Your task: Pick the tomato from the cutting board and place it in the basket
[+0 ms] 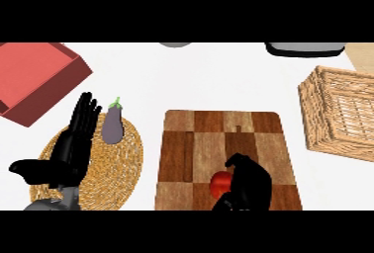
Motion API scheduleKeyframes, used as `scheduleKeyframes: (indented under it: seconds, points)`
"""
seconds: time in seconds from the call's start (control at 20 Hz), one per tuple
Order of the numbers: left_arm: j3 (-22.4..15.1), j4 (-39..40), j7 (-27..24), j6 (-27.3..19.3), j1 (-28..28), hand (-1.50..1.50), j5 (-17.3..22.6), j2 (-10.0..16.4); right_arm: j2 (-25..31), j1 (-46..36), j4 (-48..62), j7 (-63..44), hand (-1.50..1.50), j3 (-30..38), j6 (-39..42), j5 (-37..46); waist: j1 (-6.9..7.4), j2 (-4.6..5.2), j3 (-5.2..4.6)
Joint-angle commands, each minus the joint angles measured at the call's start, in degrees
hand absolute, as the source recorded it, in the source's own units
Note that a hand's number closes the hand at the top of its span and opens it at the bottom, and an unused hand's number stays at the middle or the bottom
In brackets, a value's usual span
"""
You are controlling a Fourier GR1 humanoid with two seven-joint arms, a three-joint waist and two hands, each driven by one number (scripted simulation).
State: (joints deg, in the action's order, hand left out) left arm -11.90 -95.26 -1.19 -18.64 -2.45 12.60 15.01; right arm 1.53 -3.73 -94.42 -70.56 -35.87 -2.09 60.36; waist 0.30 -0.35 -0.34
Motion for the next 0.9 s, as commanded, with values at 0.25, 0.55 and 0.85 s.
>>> scheduleKeyframes:
  seconds: [0.25, 0.55, 0.85]
  points:
    - [0.78, -0.32, -1.2, 1.03, 1.69, 0.0, -0.7, -0.53, -1.46, -3.78, 6.03, -12.42, 1.5, -3.43, -0.9, 1.23, 0.41, 0.35, 0.31]
    - [0.78, 0.87, -0.29, 0.44, -0.45, 0.0, -3.22, -2.96, 1.05, -3.06, 9.01, 6.55, 1.5, 0.28, 0.79, 1.34, -0.21, 0.35, 0.34]
    - [1.31, 2.02, -1.37, 2.03, 0.21, 0.0, -1.7, -2.13, 13.7, -3.47, 11.12, 33.05, 1.5, -1.92, -2.85, -3.42, 0.04, 0.52, 0.38]
